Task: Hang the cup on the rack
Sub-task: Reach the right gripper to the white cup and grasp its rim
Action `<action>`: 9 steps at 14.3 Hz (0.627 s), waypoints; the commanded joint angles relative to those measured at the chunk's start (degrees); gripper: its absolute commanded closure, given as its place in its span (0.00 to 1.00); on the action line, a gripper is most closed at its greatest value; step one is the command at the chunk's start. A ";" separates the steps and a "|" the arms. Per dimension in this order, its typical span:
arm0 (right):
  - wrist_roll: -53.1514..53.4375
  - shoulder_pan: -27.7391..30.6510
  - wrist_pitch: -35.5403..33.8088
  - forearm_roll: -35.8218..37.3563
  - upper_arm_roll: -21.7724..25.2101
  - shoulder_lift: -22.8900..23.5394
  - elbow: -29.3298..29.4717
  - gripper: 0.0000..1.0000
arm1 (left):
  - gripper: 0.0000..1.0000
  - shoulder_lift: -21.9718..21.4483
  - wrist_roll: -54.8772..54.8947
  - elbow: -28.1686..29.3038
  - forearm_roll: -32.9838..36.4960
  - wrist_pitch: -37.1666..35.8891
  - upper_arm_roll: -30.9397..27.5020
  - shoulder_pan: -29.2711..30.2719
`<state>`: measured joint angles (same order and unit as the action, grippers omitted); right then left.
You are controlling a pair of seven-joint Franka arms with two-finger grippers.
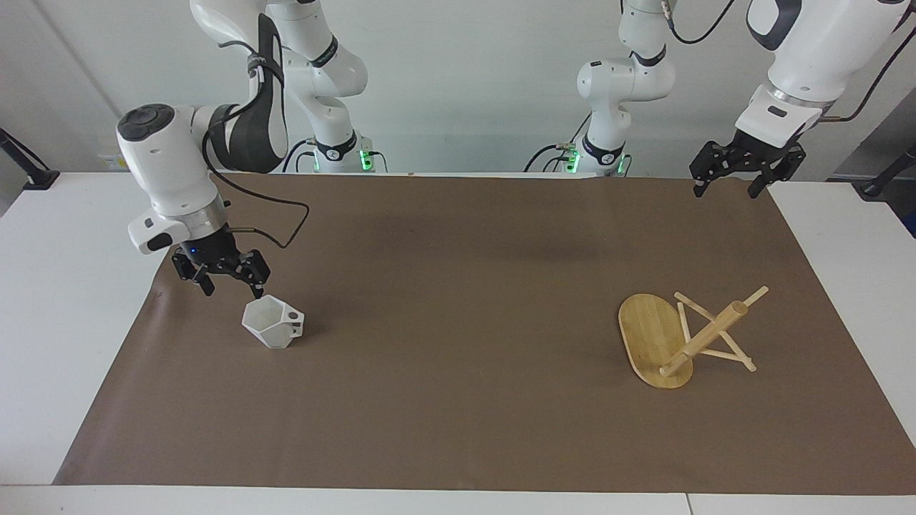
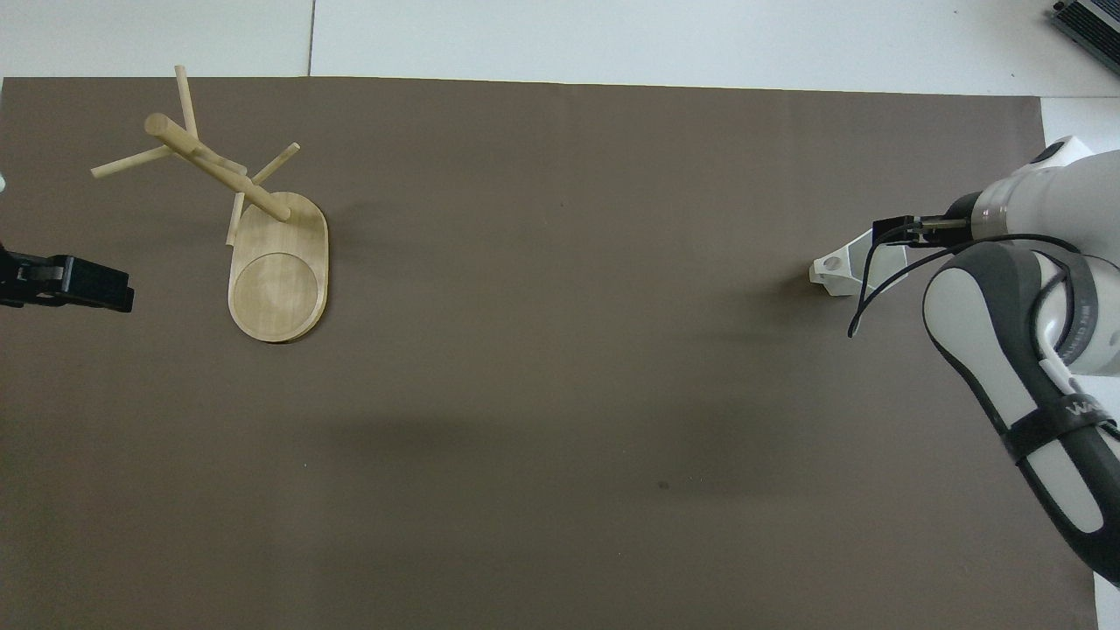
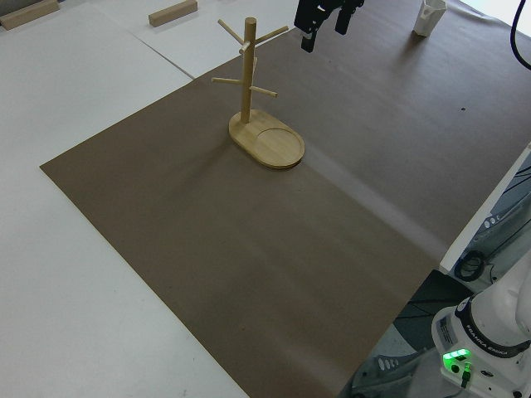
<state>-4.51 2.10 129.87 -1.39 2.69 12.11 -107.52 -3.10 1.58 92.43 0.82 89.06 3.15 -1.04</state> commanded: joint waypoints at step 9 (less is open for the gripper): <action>-4.01 0.63 6.87 1.22 1.62 0.02 -5.85 0.00 | 0.00 -0.77 0.00 0.47 -0.30 -0.73 -0.07 0.25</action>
<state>-7.47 2.29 132.39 -1.26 4.42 12.25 -110.33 -3.10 1.58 92.43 0.82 89.05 3.15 -1.04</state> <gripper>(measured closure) 0.000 0.000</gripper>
